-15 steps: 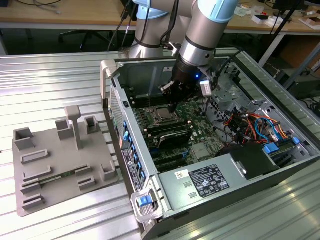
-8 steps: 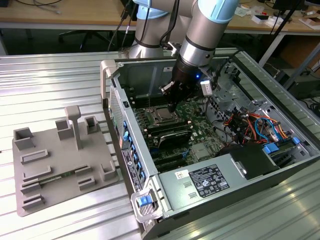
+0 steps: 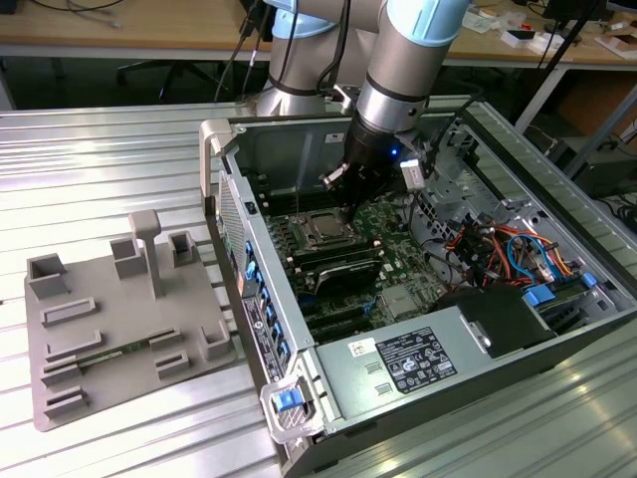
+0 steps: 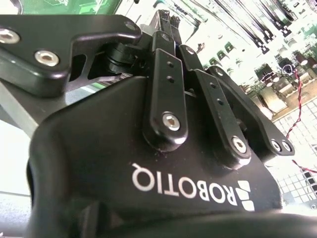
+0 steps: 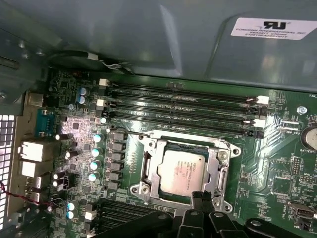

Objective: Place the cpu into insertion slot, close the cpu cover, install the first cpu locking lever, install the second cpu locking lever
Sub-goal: 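Install the first cpu locking lever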

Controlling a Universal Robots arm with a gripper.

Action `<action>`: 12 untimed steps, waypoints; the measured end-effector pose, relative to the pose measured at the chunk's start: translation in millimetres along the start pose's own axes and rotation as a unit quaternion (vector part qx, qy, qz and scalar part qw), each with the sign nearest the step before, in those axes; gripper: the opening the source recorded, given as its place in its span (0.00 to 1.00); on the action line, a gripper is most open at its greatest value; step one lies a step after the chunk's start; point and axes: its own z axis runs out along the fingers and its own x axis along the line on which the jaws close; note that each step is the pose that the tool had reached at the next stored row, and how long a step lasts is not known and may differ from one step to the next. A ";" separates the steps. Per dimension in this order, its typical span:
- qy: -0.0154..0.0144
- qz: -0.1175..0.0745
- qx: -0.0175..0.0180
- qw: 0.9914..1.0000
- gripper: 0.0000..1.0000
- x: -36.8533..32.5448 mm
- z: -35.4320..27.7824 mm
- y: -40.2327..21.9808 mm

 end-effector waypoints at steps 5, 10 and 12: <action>-0.001 0.000 0.000 1.000 0.11 0.0 0.0 0.0; -0.003 0.000 0.000 1.000 0.11 0.0 0.0 0.0; -0.004 0.000 0.001 1.000 0.11 0.0 0.0 0.0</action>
